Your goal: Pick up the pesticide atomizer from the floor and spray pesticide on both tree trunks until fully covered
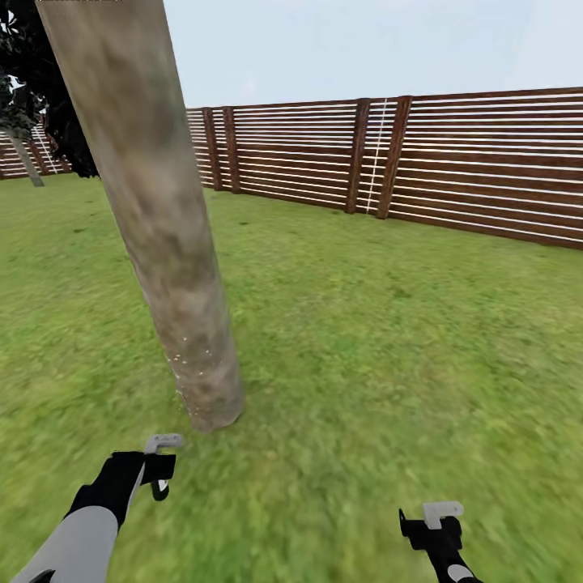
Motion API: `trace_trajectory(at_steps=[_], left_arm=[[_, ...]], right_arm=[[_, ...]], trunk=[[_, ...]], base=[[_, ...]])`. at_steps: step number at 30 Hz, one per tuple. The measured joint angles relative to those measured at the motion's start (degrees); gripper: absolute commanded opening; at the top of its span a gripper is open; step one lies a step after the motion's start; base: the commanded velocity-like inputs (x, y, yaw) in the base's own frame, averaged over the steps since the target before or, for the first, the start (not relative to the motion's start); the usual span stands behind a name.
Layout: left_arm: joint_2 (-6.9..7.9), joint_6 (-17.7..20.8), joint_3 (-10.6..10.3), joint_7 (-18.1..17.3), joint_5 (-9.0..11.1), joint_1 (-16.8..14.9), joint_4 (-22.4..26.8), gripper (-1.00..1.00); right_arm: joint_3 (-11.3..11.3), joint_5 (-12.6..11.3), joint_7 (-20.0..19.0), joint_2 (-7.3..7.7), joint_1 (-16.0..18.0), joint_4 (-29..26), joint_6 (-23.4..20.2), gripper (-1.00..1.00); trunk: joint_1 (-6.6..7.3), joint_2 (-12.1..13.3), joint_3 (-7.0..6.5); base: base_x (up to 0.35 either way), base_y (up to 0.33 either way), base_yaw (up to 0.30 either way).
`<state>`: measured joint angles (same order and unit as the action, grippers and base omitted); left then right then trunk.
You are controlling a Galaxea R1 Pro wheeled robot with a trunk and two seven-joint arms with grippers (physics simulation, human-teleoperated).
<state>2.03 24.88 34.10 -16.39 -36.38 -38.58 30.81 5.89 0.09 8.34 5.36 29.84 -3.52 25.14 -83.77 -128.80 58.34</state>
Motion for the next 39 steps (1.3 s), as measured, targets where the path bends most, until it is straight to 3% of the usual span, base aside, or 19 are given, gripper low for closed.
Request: trace_trajectory(at_steps=[22, 39], left_arm=[[-0.18, 0.0, 0.25, 0.06, -0.01, 0.0, 0.64, -1.0], [0.35, 2.78, -0.23, 1.87, -0.87, 0.0, 0.49, -1.0]], right_arm=[[0.0, 0.0, -0.08, -0.09, -0.02, 0.0, 0.0, 1.0], [0.0, -0.05, -0.08, -0.09, -0.03, 0.0, -0.02, 1.0]], trunk=[[0.0, 0.0, 0.0], [0.0, 0.0, 0.0]], base=[[0.058, -0.271, 0.033], [0.182, -0.226, 0.262]])
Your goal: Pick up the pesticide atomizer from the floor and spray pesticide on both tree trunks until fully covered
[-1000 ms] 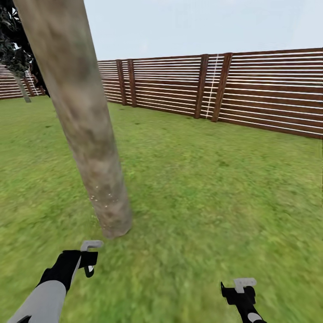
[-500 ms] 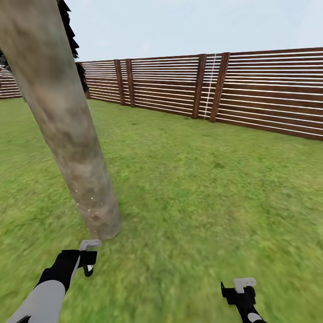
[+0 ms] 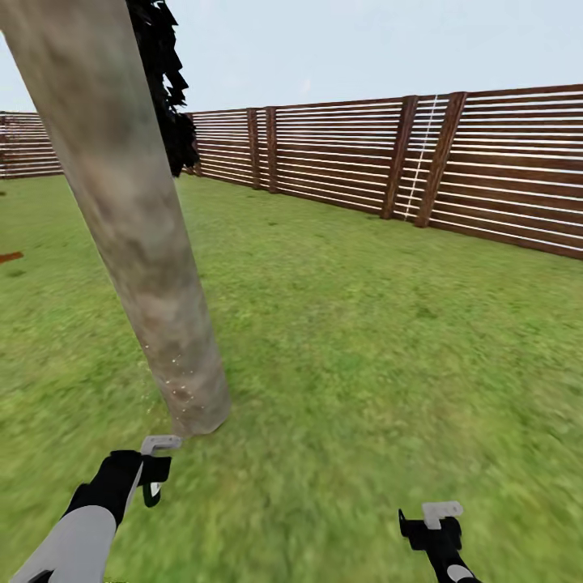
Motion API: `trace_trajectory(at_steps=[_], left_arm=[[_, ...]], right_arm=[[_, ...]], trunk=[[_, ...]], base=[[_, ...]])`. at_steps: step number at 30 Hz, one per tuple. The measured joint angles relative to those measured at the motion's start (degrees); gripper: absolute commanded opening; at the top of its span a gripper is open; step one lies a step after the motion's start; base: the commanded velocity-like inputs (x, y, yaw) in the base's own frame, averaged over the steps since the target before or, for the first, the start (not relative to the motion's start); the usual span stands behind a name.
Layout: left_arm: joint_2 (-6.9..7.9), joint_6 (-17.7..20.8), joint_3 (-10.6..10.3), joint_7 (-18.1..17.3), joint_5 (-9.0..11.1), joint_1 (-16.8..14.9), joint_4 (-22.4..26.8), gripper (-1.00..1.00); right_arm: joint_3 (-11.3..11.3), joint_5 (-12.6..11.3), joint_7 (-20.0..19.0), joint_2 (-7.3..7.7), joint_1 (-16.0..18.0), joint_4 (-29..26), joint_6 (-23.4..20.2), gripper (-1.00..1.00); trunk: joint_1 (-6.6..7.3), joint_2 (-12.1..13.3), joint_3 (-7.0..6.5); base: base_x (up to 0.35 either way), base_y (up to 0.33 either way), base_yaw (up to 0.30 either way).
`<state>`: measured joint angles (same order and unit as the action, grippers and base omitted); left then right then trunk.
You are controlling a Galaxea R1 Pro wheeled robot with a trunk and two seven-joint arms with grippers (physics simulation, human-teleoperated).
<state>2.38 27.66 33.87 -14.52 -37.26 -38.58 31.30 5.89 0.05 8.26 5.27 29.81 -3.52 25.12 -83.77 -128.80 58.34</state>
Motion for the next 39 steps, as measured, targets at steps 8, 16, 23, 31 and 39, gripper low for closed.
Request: trace_trajectory(at_steps=[8, 16, 23, 31, 39], left_arm=[[-0.51, -0.06, 0.13, 7.33, 0.92, 0.0, -0.87, -1.0], [-0.67, -0.06, 0.24, 7.49, 1.0, 0.0, -0.85, -1.0], [-1.62, -0.05, 0.47, 7.56, 0.95, 0.0, -0.72, -1.0], [-1.98, -0.14, 0.49, 7.57, 0.9, 0.0, -0.81, -1.0], [-1.95, -0.14, 0.49, 7.64, 0.88, 0.0, -0.81, -1.0]], right_arm=[[-0.01, -0.03, 0.02, 0.0, 0.04, 0.0, 0.02, 1.0], [0.0, 0.01, 0.04, 0.0, 0.02, 0.0, 0.01, 1.0], [0.0, -0.01, 0.04, 0.0, 0.01, 0.0, 0.02, 1.0], [0.0, -0.02, 0.0, 0.0, 0.02, 0.0, 0.02, 1.0], [0.0, -0.02, 0.0, 0.0, 0.03, 0.0, 0.02, 1.0]], trunk=[[0.0, 0.0, 0.0], [0.0, 0.0, 0.0], [0.0, 0.0, 0.0], [0.0, 0.0, 0.0], [0.0, 0.0, 0.0]], base=[[0.167, -0.241, 0.034], [0.025, -0.268, 0.058], [0.0, -0.273, 0.27], [0.095, -0.273, 0.277], [0.12, -0.273, 0.27]])
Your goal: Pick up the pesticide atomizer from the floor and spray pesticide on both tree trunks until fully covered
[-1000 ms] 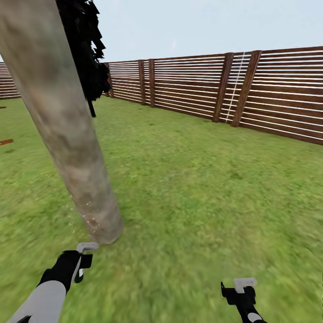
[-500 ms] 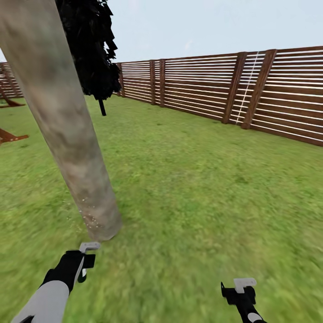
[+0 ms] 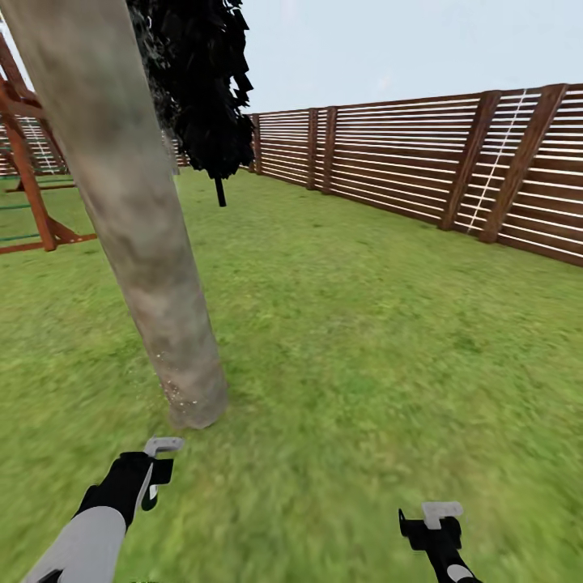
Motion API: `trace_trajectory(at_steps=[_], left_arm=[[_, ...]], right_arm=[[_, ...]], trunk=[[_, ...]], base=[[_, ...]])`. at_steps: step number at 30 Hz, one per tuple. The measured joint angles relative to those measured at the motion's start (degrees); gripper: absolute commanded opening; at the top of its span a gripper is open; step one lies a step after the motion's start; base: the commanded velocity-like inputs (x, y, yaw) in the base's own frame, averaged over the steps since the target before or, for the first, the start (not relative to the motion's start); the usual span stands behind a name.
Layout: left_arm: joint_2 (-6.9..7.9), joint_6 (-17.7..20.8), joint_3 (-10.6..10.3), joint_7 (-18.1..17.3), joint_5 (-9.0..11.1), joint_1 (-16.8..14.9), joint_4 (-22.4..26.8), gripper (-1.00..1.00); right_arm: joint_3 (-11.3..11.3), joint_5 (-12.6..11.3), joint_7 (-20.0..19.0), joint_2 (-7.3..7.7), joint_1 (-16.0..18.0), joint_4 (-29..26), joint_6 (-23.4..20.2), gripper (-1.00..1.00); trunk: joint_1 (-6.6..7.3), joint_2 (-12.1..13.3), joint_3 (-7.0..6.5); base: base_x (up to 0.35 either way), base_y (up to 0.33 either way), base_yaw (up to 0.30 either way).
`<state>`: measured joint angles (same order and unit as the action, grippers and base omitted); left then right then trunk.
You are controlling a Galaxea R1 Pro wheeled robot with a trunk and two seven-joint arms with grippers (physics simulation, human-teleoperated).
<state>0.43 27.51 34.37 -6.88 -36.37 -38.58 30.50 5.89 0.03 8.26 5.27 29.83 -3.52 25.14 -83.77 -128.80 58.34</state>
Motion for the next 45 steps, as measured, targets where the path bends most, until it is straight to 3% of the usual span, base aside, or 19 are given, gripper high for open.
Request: trace_trajectory(at_steps=[11, 31, 45], left_arm=[[0.0, 0.0, 0.0, 0.09, -0.03, 0.0, 0.0, -1.0], [0.01, 0.0, 0.0, 0.11, 0.0, 0.0, 0.08, -1.0], [0.01, 0.0, 0.0, 0.11, 0.0, 0.0, 0.09, -1.0]], right_arm=[[0.01, 0.07, 0.0, 0.01, -0.13, 0.0, 0.0, 1.0], [0.0, 0.06, 0.0, 0.0, -0.13, 0.0, 0.0, 1.0], [0.0, 0.06, -0.09, 0.0, -0.13, 0.0, 0.0, 1.0]], trunk=[[0.0, 0.0, 0.0], [0.0, 0.0, 0.0], [0.0, 0.0, 0.0]], base=[[0.07, -0.273, 0.032], [0.094, -0.273, 0.268], [0.115, -0.273, 0.104]])
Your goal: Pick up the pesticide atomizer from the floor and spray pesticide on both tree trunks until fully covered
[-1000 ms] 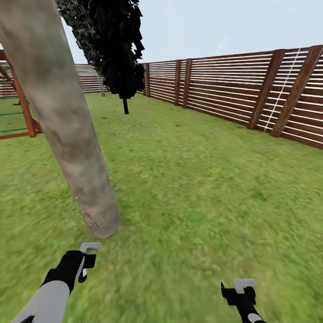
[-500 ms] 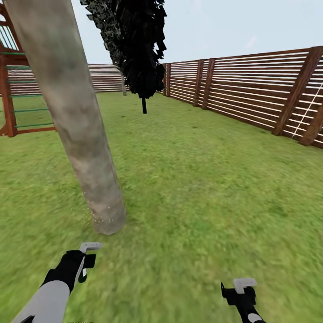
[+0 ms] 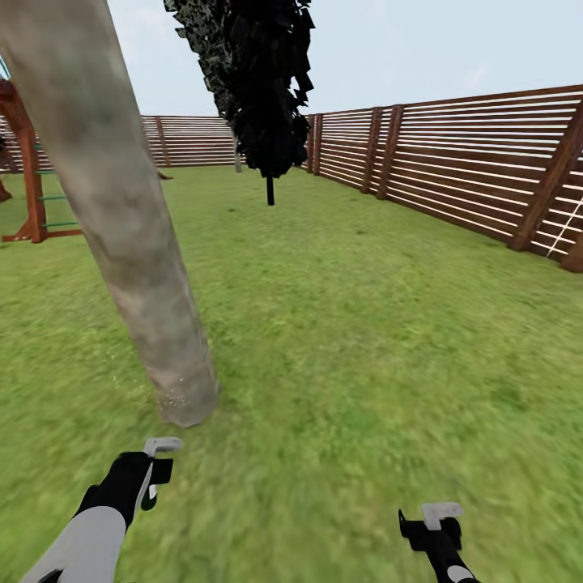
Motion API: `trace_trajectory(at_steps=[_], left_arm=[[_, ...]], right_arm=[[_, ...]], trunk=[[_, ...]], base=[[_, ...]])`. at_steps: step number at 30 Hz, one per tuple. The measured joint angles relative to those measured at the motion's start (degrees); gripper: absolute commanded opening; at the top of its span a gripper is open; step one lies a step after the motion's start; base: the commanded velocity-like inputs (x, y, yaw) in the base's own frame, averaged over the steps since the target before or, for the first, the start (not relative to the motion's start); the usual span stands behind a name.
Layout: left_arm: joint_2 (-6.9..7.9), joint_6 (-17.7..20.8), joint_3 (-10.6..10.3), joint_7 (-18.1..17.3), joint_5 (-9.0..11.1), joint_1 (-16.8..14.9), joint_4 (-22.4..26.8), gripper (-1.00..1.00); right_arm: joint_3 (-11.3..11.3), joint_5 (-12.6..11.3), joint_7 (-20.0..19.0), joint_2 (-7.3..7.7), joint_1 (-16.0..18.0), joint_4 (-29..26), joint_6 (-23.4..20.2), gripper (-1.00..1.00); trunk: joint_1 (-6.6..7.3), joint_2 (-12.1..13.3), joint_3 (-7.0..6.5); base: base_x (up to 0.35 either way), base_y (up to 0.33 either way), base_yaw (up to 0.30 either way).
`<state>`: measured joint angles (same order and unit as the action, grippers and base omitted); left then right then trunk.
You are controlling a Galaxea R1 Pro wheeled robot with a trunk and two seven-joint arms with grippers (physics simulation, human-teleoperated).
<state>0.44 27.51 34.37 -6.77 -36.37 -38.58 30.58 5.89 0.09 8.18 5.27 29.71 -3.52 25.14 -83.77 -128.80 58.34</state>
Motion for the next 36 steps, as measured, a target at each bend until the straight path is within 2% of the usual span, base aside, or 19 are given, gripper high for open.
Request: trace_trajectory(at_steps=[12, 15, 16, 19, 20, 21, 22, 23, 24, 25, 26, 27, 29, 30, 31, 32, 33, 35, 36], left_arm=[[-0.07, 0.0, 0.0, -0.03, 0.02, 0.0, 0.33, -1.0], [-0.98, -0.3, -0.1, 0.0, 2.03, 0.0, 0.54, -1.0], [-1.32, -0.42, -0.36, -0.18, 3.33, -0.34, 0.72, -1.0], [-4.37, -0.32, -0.94, -0.28, 3.91, -1.63, 0.7, -1.0], [-4.78, -0.07, -1.47, -0.44, 3.64, -3.04, 0.73, -1.0], [-4.43, 0.16, -1.95, -0.58, 3.23, -5.07, 0.66, -1.0], [-2.2, 1.94, -2.24, -0.87, 3.3, -6.78, 0.57, -1.0], [2.59, 4.79, -2.38, -4.44, 3.01, -7.45, 0.49, -1.0], [5.71, 6.3, -5.67, -11.1, 2.61, -8.92, 1.01, -1.0], [5.12, 7.61, -7.58, -12.13, 3.52, -10.16, 0.85, -1.0], [4.93, 11.59, -11.25, -13.06, 3.25, -12.6, 0.55, -1.0], [4.93, 13.3, -12.48, -13.36, 3.32, -14.56, 0.88, -1.0], [6.0, 15.07, -13.46, -13.7, 2.47, -15.72, 0.94, -1.0], [7.21, 15.26, -13.61, -13.79, 2.15, -15.89, 0.93, -1.0], [8.5, 15.39, -13.79, -13.88, 2.16, -15.9, 0.78, -1.0], [8.63, 15.57, -14.44, -13.95, 2.9, -15.8, 0.57, -1.0], [8.34, 15.65, -15.21, -13.96, 3.19, -15.77, 0.41, -1.0], [5.91, 15.84, -17.85, -13.94, 3.78, -15.73, 0.19, -1.0], [3.96, 15.81, -18.96, -13.91, 3.64, -15.83, 0.24, -1.0]], right_arm=[[0.0, 0.0, 0.0, 0.0, -0.01, 0.0, 0.0, 1.0], [0.0, 0.0, 0.0, 0.0, -0.01, 0.0, 0.0, 1.0], [-0.04, -0.02, 0.04, 0.0, -0.02, 0.0, 0.0, 1.0], [-0.03, 0.0, 0.08, 0.02, -0.01, 0.0, 0.0, 1.0], [-0.06, 0.0, 0.08, 0.05, -0.02, 0.0, 0.0, 1.0], [-0.08, 0.0, 0.08, 0.07, -0.01, 0.0, 0.0, 1.0], [-0.1, -0.01, 0.09, 0.13, -0.01, 0.0, 0.0, 1.0], [-0.04, 0.04, 0.09, 0.16, -0.03, 0.0, 0.0, 1.0], [0.0, 0.08, 0.09, 0.17, 0.0, 0.0, 0.0, 1.0], [-0.01, 0.1, 0.09, 0.17, 0.0, 0.0, 0.0, 1.0], [-0.02, 0.08, 0.09, 0.3, -0.06, 0.0, 0.0, 1.0], [-0.02, 0.08, 0.09, 0.43, -0.06, 0.0, 0.0, 1.0], [0.0, 0.14, 0.09, 0.53, -0.03, 0.0, 0.0, 1.0], [0.0, 0.12, 0.09, 0.53, -0.04, 0.0, 0.0, 1.0], [0.0, 0.11, 0.09, 0.53, -0.07, 0.0, 0.0, 1.0], [0.0, 0.1, 0.09, 0.53, -0.08, 0.0, 0.0, 1.0], [0.0, 0.11, 0.09, 0.53, -0.08, 0.0, 0.0, 1.0], [-0.01, 0.09, 0.09, 0.53, -0.07, 0.0, 0.0, 1.0], [-0.01, 0.09, 0.09, 0.53, -0.07, 0.0, 0.0, 1.0]], trunk=[[0.0, 0.0, 0.0], [0.0, 0.0, 0.0], [0.01, -0.01, 0.0], [0.0, 0.0, -0.01], [0.0, 0.0, -0.01], [0.0, 0.0, -0.01], [0.0, 0.0, -0.01], [0.0, 0.0, 0.0], [0.0, 0.0, -0.01], [0.0, 0.0, -0.01], [-0.01, 0.01, 0.0], [0.01, 0.0, -0.01], [0.0, 0.0, 0.0], [0.0, 0.0, 0.0], [0.0, 0.0, 0.0], [0.0, 0.0, 0.0], [0.0, 0.0, 0.0], [0.0, 0.0, 0.0], [0.0, 0.0, 0.0]], base=[[0.144, -0.254, 0.276], [0.009, -0.216, 0.262], [0.001, -0.036, 0.106], [0.0, -0.011, 0.032], [0.0, -0.002, 0.006], [0.0, -0.001, 0.002], [0.0, 0.0, 0.0], [0.0, 0.0, 0.0], [0.0, 0.0, 0.0], [0.0, 0.0, 0.0], [0.0, 0.0, 0.0], [0.0, 0.0, 0.0], [0.0, 0.0, 0.0], [0.0, 0.0, 0.0], [0.0, 0.0, 0.0], [0.0, 0.0, 0.0], [0.0, 0.0, 0.0], [0.0, 0.0, 0.0], [0.0, 0.0, 0.0]])
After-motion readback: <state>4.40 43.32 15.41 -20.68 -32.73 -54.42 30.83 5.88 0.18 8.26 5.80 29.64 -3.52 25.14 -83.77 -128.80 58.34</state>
